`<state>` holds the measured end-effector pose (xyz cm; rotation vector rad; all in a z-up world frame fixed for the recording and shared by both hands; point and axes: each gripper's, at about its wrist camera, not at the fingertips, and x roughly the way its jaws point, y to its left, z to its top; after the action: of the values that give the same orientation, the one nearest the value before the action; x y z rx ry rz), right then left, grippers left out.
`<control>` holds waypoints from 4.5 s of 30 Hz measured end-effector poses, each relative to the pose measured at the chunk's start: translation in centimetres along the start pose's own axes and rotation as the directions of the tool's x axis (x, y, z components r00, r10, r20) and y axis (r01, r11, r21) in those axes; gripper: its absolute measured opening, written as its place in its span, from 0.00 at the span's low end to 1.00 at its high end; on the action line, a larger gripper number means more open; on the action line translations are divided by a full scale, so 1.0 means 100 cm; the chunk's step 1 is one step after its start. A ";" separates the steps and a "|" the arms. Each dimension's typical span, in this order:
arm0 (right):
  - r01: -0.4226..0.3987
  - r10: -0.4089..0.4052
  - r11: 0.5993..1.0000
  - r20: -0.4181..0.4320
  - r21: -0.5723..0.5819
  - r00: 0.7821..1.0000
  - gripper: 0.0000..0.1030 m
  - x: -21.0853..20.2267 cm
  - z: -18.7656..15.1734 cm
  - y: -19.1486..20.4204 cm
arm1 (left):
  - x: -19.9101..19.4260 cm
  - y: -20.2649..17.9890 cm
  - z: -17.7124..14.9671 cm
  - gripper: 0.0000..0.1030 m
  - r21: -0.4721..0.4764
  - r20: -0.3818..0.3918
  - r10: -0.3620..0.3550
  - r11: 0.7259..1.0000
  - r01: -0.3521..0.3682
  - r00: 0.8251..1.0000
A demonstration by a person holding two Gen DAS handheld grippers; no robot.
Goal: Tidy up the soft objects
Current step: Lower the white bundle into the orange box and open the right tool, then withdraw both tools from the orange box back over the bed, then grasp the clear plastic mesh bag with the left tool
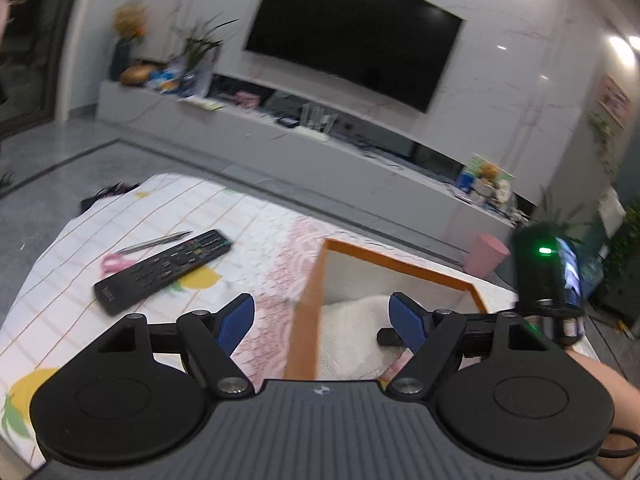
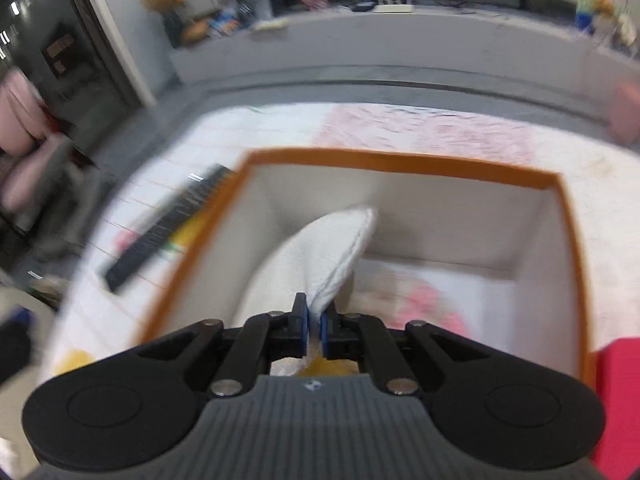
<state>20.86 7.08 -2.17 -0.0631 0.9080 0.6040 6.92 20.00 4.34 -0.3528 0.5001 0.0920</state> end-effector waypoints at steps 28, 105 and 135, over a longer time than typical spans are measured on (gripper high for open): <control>0.287 -0.275 0.957 0.417 0.035 0.866 0.89 -0.250 -0.055 -0.125 | -0.024 -0.104 -0.018 0.83 0.246 -0.042 -0.135 0.959 0.141 0.990; 0.337 -0.502 0.777 0.201 0.532 0.841 0.69 -0.213 -0.190 -0.391 | 0.194 -0.374 -0.167 0.91 0.380 -0.048 0.230 0.904 -0.195 0.972; 0.326 -0.466 0.815 0.209 0.479 0.860 0.63 -0.190 -0.192 -0.387 | 0.156 -0.339 -0.187 0.01 0.400 -0.189 0.047 0.916 0.034 0.981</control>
<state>18.24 -39.77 -7.41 0.2328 0.6635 -0.0005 17.92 -18.31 -8.03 0.0461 0.6995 -0.0412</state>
